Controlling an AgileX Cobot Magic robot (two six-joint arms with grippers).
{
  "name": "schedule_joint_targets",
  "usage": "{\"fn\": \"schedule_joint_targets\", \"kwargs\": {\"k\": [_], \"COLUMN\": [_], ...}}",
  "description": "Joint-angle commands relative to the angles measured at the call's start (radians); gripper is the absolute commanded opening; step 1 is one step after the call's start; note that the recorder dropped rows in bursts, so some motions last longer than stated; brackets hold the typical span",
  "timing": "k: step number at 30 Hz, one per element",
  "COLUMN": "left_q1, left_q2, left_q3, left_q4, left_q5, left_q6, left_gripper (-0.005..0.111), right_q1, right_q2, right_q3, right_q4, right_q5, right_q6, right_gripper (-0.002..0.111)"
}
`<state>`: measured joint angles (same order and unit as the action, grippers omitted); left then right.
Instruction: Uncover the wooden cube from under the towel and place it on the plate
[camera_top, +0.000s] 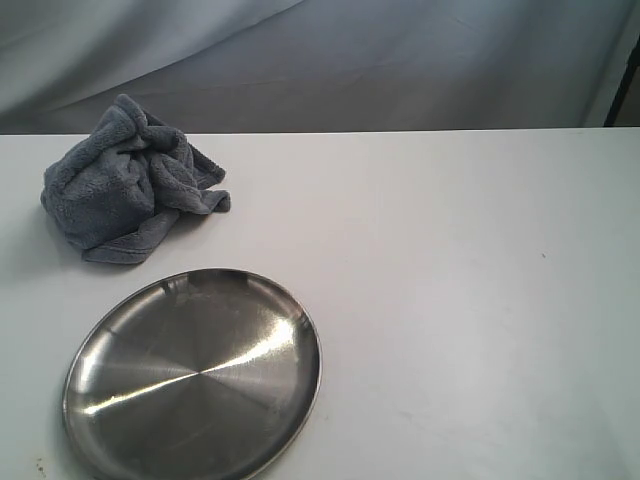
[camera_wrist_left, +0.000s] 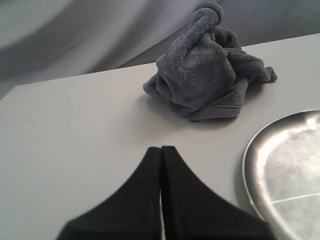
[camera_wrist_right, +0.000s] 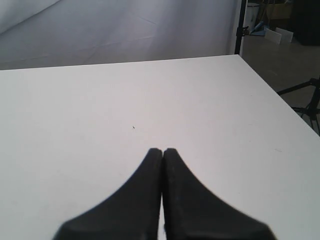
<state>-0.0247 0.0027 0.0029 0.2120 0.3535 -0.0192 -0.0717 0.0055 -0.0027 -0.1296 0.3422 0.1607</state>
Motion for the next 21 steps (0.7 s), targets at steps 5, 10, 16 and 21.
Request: {"fn": "schedule_joint_targets", "kwargs": {"k": [5,10,16,21], "left_q1": [0.001,0.001,0.001,0.001], "left_q2": [-0.003,-0.003,-0.003,-0.003], "left_q3": [-0.003,-0.003,-0.003,-0.003], "left_q4": [0.162,-0.179,-0.477,-0.476], "left_q5": [-0.018,-0.230,-0.527,-0.734], "left_q6": [0.065,-0.069,-0.108,-0.149], "left_gripper": [0.000,0.000,0.000,0.000], "right_q1": [-0.008,-0.008,-0.008,-0.008], "right_q2": [-0.006,-0.006,-0.006,-0.006], "right_q3": [0.003,0.003,0.003,0.003], "right_q4": [0.001,0.001,0.001,0.001], "right_q5": [-0.001,-0.001,-0.001,-0.001], "right_q6": [0.005,0.005,0.005,0.005], "right_gripper": [0.000,0.000,0.000,0.000]}}
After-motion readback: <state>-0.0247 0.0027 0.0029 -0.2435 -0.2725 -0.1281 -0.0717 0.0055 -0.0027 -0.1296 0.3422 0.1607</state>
